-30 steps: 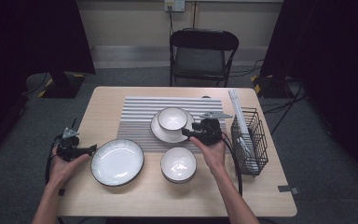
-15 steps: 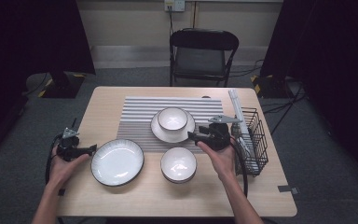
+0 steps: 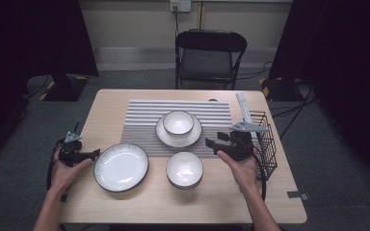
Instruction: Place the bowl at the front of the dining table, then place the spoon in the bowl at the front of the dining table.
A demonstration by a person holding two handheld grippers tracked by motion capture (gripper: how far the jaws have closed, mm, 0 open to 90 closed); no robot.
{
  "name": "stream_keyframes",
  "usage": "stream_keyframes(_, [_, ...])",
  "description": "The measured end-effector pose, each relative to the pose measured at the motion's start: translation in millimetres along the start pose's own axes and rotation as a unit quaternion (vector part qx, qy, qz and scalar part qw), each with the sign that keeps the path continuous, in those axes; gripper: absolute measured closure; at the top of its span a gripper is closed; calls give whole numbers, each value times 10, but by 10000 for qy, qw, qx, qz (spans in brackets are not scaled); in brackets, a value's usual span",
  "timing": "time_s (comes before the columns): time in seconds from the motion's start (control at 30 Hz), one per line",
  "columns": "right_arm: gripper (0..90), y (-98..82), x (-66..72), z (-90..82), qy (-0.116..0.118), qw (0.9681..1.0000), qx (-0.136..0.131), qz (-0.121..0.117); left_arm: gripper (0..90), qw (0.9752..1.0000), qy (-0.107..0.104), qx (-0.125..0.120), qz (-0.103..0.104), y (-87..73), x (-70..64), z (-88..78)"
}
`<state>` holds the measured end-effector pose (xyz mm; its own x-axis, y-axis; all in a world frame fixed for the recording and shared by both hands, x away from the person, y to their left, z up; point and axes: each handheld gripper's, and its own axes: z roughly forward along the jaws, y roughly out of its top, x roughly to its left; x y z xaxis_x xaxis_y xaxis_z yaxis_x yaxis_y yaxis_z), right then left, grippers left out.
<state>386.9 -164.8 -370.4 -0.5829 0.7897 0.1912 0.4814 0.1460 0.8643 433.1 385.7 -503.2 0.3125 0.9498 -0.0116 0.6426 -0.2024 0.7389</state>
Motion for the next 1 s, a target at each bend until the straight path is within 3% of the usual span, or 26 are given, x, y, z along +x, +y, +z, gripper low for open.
stream_keyframes(0.23, [418,-36,-13,-64,54,9999,45,-110,133,10000,-3,-1,-3,0,0,1])
stream_keyframes(0.6, [413,-49,-106,-252,-33,9999,-38,116,133,10000,-6,0,-1,0,1,1])
stream_keyframes(1.0, [449,-94,-219,-496,-132,9998,-50,103,132,10000,0,-1,-5,0,-1,1])
